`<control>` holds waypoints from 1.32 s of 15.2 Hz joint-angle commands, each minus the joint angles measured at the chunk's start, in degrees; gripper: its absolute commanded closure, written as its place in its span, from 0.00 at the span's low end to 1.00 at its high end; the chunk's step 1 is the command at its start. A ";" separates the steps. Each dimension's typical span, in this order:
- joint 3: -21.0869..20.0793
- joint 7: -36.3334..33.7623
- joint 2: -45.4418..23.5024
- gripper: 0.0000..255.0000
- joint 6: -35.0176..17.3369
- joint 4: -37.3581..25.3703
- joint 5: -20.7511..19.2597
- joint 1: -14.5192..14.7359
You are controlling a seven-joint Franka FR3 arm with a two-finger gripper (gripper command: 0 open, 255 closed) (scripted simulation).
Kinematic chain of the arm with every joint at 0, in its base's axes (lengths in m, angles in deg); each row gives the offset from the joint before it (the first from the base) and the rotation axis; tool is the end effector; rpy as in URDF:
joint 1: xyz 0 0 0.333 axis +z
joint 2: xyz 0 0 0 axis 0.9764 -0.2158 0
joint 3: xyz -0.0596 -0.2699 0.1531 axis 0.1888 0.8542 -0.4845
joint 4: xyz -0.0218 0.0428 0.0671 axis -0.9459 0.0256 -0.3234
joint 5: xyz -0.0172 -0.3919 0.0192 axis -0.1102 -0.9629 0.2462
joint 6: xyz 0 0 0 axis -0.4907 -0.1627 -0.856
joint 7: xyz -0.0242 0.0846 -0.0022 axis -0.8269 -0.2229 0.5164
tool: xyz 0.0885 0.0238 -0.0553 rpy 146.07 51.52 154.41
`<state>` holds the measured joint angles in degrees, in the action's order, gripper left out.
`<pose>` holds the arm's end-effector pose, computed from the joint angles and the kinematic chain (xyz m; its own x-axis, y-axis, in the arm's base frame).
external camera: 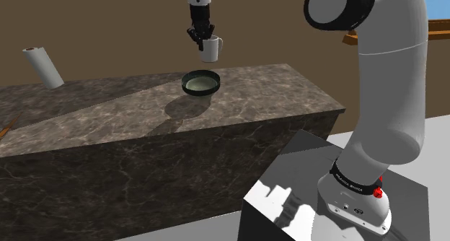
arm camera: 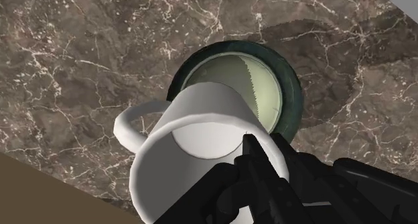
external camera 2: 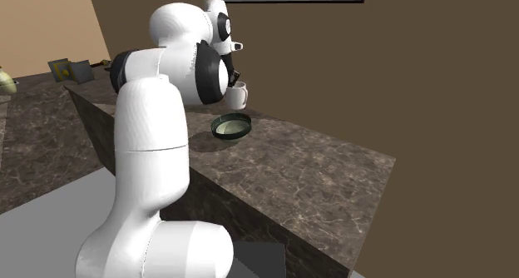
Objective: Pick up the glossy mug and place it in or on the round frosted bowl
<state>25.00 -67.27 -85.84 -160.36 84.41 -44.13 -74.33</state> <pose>0.6884 0.0049 0.5414 0.9980 -0.0426 0.0466 -0.0449 -0.9978 0.0496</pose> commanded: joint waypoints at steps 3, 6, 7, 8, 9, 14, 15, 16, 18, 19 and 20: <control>-0.43 -1.42 -7.10 1.00 3.15 -10.21 0.11 0.92; -0.43 -1.53 -6.20 1.00 0.26 -6.42 0.06 0.99; -0.44 -1.57 -5.98 1.00 -0.66 -5.28 0.05 1.00; -0.44 -1.61 -5.78 1.00 -1.55 -4.18 0.04 1.02; -0.44 -1.64 -5.60 1.00 -2.43 -3.13 0.02 1.03; -0.45 -1.81 -5.10 1.00 -6.58 1.52 -0.02 1.09; -0.45 -1.85 -5.06 1.00 -7.37 2.35 -0.03 1.09; -0.45 -1.88 -5.04 1.00 -8.15 3.15 -0.04 1.10; -0.45 -1.94 -5.06 1.00 -9.68 4.67 -0.05 1.11; -0.45 -1.97 -5.09 1.00 -10.38 5.34 -0.06 1.12; -0.45 -1.97 -5.08 1.00 -10.39 5.36 -0.06 1.12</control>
<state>24.56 -69.16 -90.89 -170.34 89.42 -44.18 -73.25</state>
